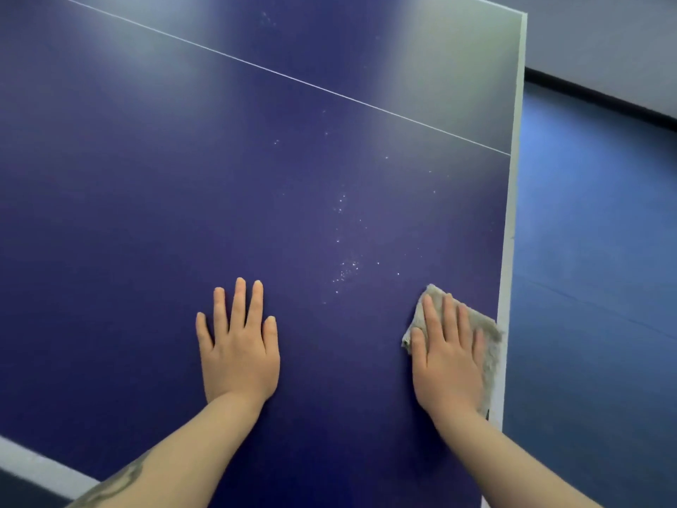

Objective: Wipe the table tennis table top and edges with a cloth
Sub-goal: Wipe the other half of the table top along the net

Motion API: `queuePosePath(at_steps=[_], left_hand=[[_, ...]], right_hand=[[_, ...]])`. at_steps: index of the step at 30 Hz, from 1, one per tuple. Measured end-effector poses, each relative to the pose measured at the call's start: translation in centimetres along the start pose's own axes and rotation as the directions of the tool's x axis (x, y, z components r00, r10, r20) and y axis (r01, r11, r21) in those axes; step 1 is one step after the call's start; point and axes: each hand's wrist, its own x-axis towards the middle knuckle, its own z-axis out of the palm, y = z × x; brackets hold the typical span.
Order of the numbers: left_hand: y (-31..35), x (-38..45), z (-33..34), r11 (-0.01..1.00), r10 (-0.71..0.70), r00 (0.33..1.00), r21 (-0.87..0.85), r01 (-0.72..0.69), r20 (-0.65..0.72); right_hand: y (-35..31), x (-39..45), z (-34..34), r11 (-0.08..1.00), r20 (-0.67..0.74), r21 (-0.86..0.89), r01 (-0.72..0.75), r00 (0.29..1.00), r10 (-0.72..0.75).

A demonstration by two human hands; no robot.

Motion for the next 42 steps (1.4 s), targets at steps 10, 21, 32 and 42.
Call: queuePosePath(at_steps=[10,21,32,42], left_hand=[[-1.0,0.4,0.8,0.994,-0.008,0.999,-0.105,0.004,-0.037],[-1.0,0.8,0.6,1.000,0.004,1.000,0.006,-0.004,0.003],[-0.6,0.4,0.7,0.999,-0.012,0.999,-0.038,0.010,-0.039],[9.1,-3.4,1.7,0.935,-0.319,0.948,-0.166,0.313,-0.012]], right_hand=[[-12.2,1.8,2.3,0.776,0.081,-0.049,0.629,0.777,-0.625],[-5.4,-2.3,1.9,0.945,-0.021,-0.066,0.320,0.946,-0.322],[4.0,8.1,-2.8,0.984,0.016,0.016,-0.177,0.984,0.177],[0.2,1.8,-0.3,0.612,0.163,-0.023,0.791,0.607,-0.778]])
